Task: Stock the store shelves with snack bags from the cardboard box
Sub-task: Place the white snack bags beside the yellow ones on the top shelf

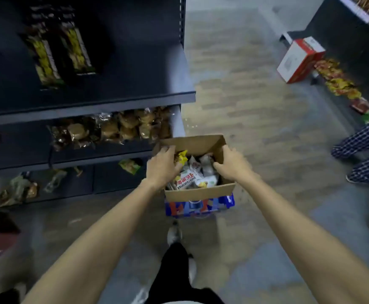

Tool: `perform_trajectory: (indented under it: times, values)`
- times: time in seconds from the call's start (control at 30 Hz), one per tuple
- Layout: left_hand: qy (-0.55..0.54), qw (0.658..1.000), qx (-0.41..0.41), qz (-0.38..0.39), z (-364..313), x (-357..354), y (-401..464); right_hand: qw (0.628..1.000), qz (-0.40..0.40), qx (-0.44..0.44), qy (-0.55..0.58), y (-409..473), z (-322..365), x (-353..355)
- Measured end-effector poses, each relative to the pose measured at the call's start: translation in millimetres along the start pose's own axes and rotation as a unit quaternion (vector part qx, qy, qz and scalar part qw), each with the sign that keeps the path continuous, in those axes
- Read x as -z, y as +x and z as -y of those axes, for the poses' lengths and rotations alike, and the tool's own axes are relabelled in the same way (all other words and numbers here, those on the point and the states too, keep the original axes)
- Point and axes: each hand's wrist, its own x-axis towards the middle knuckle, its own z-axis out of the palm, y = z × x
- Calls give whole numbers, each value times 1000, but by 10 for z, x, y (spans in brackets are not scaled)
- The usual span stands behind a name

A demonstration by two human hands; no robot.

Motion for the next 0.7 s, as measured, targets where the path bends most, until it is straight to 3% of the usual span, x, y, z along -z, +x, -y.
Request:
perform_trajectory:
  times: [0.23,0.53,0.7]
  values:
    - [-48,994,48,91,178,-812,236,993,92,-72,17,270,-524,-743]
    - [-13,980,98,175,308,-1496,831,990,106,-65,65,1070,-665,-1266]
    - [0,963,159,216,473,-2033,1211,969,214,-119,39,1599,-865,-1709]
